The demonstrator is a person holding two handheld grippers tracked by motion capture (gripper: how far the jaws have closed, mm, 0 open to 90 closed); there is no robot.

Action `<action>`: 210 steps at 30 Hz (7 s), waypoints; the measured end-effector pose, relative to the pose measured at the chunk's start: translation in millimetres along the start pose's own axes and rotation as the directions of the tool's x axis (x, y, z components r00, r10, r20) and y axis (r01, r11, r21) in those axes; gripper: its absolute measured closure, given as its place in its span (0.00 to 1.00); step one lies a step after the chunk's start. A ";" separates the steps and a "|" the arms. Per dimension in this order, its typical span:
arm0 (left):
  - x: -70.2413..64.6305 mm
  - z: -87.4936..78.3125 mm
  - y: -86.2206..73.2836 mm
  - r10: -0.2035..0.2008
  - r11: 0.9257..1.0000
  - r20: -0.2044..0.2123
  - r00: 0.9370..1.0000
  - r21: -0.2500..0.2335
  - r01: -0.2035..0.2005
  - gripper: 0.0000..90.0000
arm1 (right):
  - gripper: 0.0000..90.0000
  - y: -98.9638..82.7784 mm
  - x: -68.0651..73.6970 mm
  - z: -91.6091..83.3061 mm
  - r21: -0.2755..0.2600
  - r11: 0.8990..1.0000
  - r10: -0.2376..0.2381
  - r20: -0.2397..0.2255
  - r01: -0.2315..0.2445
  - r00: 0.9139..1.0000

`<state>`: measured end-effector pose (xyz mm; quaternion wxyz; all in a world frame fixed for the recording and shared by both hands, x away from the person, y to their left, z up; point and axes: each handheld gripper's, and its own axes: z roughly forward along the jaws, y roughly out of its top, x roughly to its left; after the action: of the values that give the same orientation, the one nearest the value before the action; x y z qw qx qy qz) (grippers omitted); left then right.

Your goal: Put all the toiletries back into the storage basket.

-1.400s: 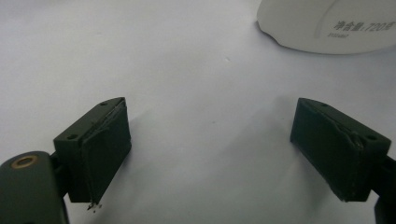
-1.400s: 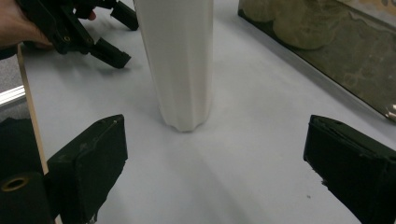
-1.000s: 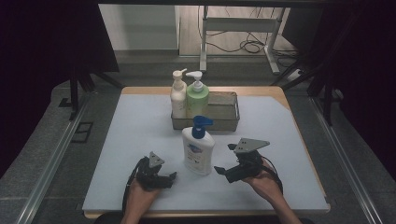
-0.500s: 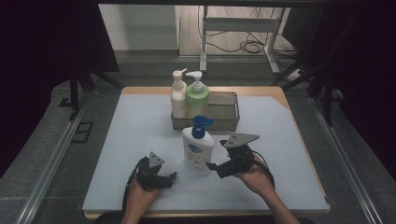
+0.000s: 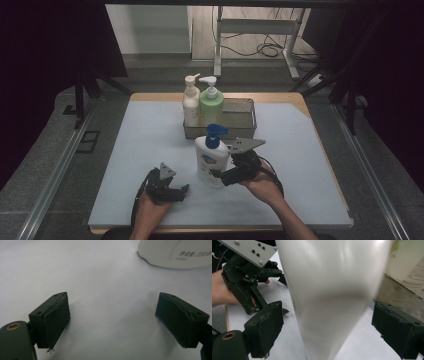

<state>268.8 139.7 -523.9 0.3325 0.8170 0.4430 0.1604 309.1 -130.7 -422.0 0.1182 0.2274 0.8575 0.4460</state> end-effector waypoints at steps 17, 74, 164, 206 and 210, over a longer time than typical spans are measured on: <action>0.0 0.1 0.0 0.000 1.000 0.000 1.000 0.000 0.000 0.13 | 0.35 14.7 2.1 16.3 -0.003 1.000 -0.005 -0.007 0.005 1.000; 0.3 0.3 0.0 0.002 1.000 0.002 1.000 -0.002 -0.002 0.13 | 0.42 55.5 -65.8 -50.2 -0.024 0.996 0.084 0.198 -0.081 0.977; 0.3 0.2 -0.1 0.002 1.000 0.002 1.000 0.000 -0.002 0.13 | 0.42 81.5 -158.7 24.1 -0.024 0.971 0.225 0.424 -0.238 0.877; 0.3 0.1 -0.1 0.002 1.000 0.002 1.000 0.000 -0.002 0.13 | 0.42 53.8 -158.9 47.4 0.030 0.959 0.246 0.404 -0.281 0.881; 0.3 0.2 -0.1 0.002 1.000 0.002 1.000 0.000 -0.002 0.13 | 0.41 52.5 -159.4 46.8 0.021 0.958 0.254 0.403 -0.286 0.879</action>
<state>268.9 140.0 -524.1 0.3329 0.8174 0.4420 0.1601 481.5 -150.2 -405.9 0.2168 0.4345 0.7928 0.3685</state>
